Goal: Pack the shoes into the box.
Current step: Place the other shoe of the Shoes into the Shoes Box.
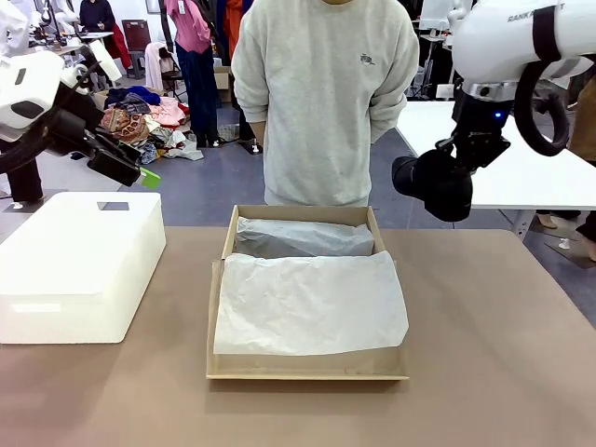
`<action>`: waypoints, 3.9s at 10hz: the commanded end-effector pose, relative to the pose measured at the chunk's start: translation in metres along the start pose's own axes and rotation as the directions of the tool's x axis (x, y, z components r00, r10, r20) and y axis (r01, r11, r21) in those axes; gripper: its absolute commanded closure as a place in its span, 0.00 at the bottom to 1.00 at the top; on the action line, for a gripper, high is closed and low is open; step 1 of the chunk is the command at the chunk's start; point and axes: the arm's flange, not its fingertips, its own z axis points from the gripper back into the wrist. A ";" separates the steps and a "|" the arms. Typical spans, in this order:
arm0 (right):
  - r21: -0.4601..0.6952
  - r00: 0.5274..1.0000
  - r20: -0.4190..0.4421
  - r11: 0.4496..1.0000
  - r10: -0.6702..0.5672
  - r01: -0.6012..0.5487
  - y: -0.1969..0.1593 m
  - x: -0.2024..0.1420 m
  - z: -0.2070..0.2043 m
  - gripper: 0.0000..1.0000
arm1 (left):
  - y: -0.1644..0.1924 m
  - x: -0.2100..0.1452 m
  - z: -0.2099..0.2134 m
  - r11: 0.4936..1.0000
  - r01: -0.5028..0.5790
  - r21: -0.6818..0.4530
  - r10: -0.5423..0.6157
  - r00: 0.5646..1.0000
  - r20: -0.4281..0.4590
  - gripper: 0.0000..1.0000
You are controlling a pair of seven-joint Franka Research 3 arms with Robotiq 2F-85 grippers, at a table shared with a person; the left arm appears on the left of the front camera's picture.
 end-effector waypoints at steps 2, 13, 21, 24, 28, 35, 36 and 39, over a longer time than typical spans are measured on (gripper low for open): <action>0.017 0.997 0.065 0.999 0.043 -0.044 0.005 0.001 0.012 1.00 | 0.000 -0.002 0.000 1.000 0.007 -0.012 -0.006 1.000 0.015 0.00; -0.102 0.875 0.127 0.872 -0.467 0.480 0.070 -0.016 0.045 1.00 | 0.000 -0.002 0.000 1.000 0.007 -0.012 -0.006 1.000 0.015 0.00; 0.069 0.590 0.141 0.602 -0.795 0.795 0.199 -0.029 0.037 1.00 | 0.000 -0.002 0.000 1.000 0.007 -0.012 -0.006 1.000 0.015 0.00; 0.039 0.606 0.100 0.612 -0.789 0.790 0.176 -0.033 0.036 1.00 | 0.000 -0.002 0.000 1.000 0.007 -0.012 -0.006 1.000 0.015 0.00; 0.039 0.606 0.100 0.612 -0.789 0.790 0.176 -0.033 0.036 1.00 | 0.000 -0.002 0.000 1.000 0.007 -0.012 -0.006 1.000 0.015 0.00; 0.027 0.315 0.152 0.323 -0.937 0.946 0.248 -0.052 0.051 1.00 | 0.000 -0.002 0.000 1.000 0.007 -0.012 -0.006 1.000 0.015 0.00; 0.024 0.261 0.142 0.267 -0.955 0.963 0.265 -0.057 0.051 1.00 | 0.000 -0.002 0.000 1.000 0.007 -0.012 -0.006 1.000 0.015 0.00; 0.038 0.089 0.111 0.094 -0.990 0.995 0.296 -0.063 0.037 1.00 | 0.000 -0.002 0.000 1.000 0.007 -0.012 -0.006 1.000 0.015 0.00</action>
